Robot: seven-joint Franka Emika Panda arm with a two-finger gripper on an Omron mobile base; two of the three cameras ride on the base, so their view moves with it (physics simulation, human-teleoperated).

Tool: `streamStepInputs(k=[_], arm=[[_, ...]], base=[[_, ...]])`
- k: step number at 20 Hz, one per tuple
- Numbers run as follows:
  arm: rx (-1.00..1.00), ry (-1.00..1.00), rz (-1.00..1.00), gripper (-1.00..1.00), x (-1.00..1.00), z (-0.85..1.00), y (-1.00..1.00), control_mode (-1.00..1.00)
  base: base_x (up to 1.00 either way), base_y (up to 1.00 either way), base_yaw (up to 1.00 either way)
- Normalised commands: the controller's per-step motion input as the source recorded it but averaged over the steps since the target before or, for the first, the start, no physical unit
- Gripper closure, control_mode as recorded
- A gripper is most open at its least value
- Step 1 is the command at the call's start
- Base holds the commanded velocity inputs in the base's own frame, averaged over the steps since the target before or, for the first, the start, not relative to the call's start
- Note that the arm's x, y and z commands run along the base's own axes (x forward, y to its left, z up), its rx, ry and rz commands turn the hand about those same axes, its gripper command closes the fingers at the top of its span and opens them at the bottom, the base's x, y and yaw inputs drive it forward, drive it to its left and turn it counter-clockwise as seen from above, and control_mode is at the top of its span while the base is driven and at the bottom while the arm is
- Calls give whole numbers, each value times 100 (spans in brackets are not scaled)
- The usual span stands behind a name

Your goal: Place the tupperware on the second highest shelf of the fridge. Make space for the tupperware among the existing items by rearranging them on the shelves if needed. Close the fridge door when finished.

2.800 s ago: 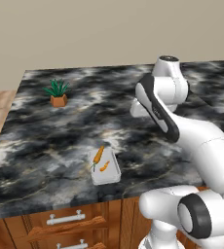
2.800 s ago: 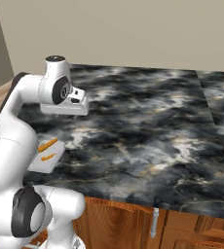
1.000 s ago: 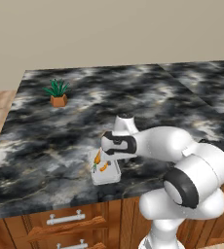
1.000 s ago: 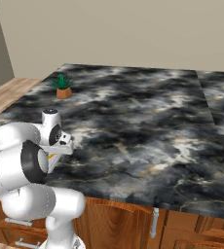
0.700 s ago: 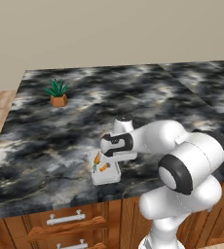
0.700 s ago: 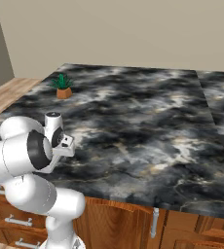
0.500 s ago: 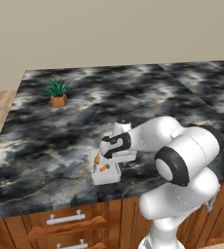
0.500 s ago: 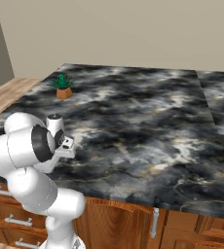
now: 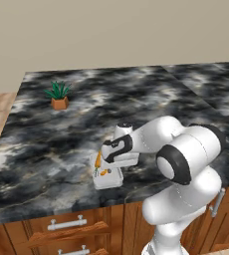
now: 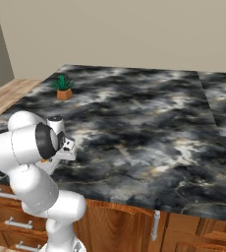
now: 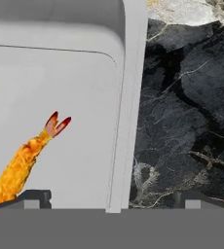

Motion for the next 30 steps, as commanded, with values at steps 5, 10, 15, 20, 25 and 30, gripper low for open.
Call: streamStepInputs(k=[5, 10, 15, 20, 25, 30], arm=[[0, 0, 0, 100, 15, -28, 8, -100], [0, 0, 0, 100, 0, 0, 0, -100], [1, -11, -9, 100, -35, 22, 0, -100], [3, -5, -9, 100, -56, 69, -8, -100], [3, -4, -11, 100, -60, 91, -45, -100], [1, -10, -4, 100, -48, 100, -69, -100]], base=[[0, 0, 0], [0, 0, 0], [0, 0, 0], [0, 0, 0], [0, 0, 0], [0, 0, 0]])
